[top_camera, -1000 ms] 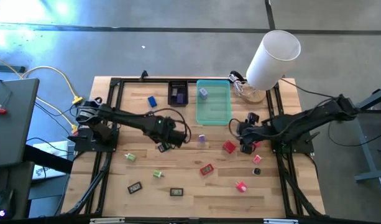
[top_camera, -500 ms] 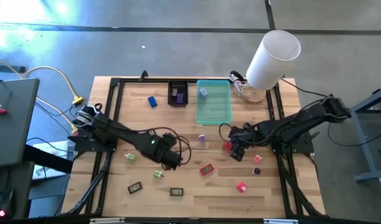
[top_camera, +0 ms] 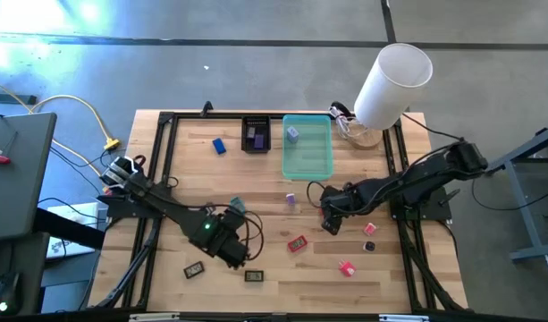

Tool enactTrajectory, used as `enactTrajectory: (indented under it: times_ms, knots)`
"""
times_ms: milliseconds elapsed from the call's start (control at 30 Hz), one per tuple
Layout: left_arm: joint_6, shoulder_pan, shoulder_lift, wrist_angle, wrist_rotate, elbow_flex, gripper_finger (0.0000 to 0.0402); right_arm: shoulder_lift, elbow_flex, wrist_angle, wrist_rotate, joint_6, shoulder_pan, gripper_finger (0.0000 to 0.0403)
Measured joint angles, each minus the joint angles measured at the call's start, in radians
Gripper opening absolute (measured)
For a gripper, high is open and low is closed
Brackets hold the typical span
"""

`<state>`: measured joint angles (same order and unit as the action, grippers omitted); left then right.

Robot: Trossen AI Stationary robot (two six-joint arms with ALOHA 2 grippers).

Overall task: Pick & Place Office items
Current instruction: Put the red charger adapter into the blue bin

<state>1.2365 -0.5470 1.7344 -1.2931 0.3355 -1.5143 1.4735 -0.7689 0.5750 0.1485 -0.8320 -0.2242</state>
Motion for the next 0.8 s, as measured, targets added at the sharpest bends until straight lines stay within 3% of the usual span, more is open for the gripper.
enactTrajectory:
  times_ms: [500,700,800]
  knots:
    - [-0.049,-0.012,0.000,0.166,0.022,0.000,0.0120,0.170,-0.005,-0.063,-0.008,0.033,0.030,0.0243]
    - [-0.123,0.005,0.000,0.176,-0.069,0.000,0.0120,0.169,-0.003,-0.060,0.002,0.043,0.026,0.0242]
    - [-0.147,0.011,0.000,0.175,-0.069,0.000,0.0120,0.169,-0.002,-0.064,0.014,0.059,0.025,0.0223]
